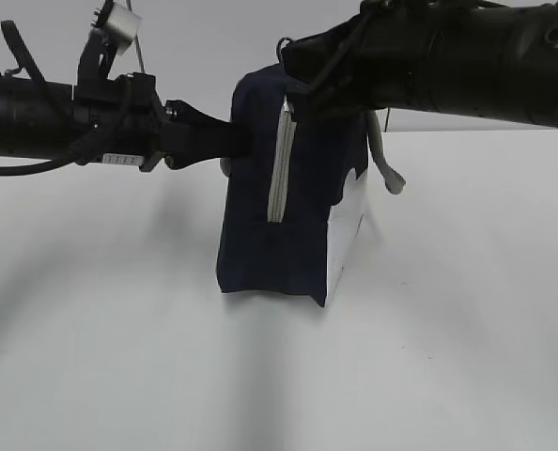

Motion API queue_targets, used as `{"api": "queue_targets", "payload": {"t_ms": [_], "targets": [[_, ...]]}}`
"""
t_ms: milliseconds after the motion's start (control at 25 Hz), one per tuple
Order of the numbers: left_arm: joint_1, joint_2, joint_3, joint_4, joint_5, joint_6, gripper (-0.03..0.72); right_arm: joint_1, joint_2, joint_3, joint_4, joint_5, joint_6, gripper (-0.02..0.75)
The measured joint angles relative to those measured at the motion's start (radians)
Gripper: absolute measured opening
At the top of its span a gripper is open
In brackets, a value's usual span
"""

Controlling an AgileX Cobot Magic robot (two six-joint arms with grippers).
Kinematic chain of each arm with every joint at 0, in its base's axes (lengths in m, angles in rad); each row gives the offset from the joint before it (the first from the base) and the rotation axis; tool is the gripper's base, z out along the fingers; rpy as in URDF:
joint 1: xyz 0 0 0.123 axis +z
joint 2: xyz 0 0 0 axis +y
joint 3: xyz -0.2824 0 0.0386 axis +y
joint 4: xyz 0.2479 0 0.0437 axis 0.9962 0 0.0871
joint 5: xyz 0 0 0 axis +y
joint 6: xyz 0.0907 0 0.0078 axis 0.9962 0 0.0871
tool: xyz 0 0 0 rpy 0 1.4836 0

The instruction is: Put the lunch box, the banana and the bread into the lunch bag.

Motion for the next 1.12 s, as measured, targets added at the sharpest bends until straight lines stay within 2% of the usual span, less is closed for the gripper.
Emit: {"api": "queue_targets", "payload": {"t_ms": [400,1120], "targets": [[0.0,0.0,0.0,0.004,0.021,0.0,0.005,0.0,0.0,-0.032,-0.002,0.059,0.012,-0.016],[0.0,0.0,0.0,0.124,0.052,0.001,0.004,0.0,0.011,-0.048,0.0,0.055,0.027,-0.016]]}}
